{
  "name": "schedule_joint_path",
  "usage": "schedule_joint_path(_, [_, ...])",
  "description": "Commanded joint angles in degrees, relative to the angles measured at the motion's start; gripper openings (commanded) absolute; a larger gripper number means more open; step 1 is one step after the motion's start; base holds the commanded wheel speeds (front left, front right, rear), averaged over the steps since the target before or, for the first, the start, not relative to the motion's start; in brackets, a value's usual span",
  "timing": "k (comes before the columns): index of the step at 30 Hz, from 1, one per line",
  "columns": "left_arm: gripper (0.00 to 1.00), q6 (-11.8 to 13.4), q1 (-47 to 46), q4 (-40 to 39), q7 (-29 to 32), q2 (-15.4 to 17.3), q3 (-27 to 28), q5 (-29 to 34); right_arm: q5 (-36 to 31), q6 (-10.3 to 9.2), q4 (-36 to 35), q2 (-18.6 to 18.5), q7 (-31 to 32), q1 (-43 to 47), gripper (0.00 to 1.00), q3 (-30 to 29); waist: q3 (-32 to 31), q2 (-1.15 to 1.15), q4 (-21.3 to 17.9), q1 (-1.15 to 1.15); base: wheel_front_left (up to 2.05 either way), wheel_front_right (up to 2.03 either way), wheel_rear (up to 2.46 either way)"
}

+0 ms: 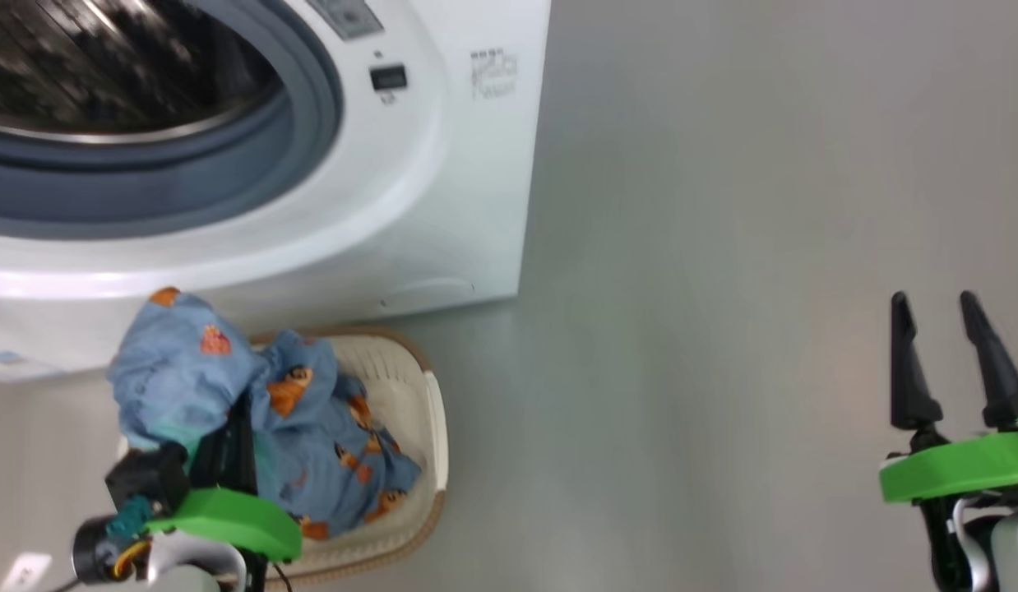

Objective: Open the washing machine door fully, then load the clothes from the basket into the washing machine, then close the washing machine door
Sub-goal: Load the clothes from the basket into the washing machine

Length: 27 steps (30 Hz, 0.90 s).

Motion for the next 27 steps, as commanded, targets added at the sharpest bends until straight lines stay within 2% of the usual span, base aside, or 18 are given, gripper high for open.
schedule_joint_path(1, [0.00, -0.46, 1.85, -2.00, -0.61, 0.74, 1.11, 1.02, -0.55, 0.25, -1.20, -0.75, 0.15, 0.89, 1.00, 1.75, -6.33, 0.00, 1.93, 0.01, 0.00, 0.00, 0.00])
schedule_joint_path(15, [0.00, -1.27, 8.16, -6.16, -0.61, 0.39, -2.10, 1.81, -3.03, 0.25, -1.82, 0.66, 1.85, 5.07, 1.00, 5.74, -15.79, 0.00, 5.05, 0.01, 0.00, 0.00, 0.00])
schedule_joint_path(27, [0.00, -1.13, 10.86, -8.16, -0.61, 0.37, -2.07, 2.46, -3.70, 0.25, -3.70, 1.74, 3.31, 8.03, 1.00, 6.56, -18.65, 0.00, 5.57, 0.01, 0.00, 0.00, 0.00])
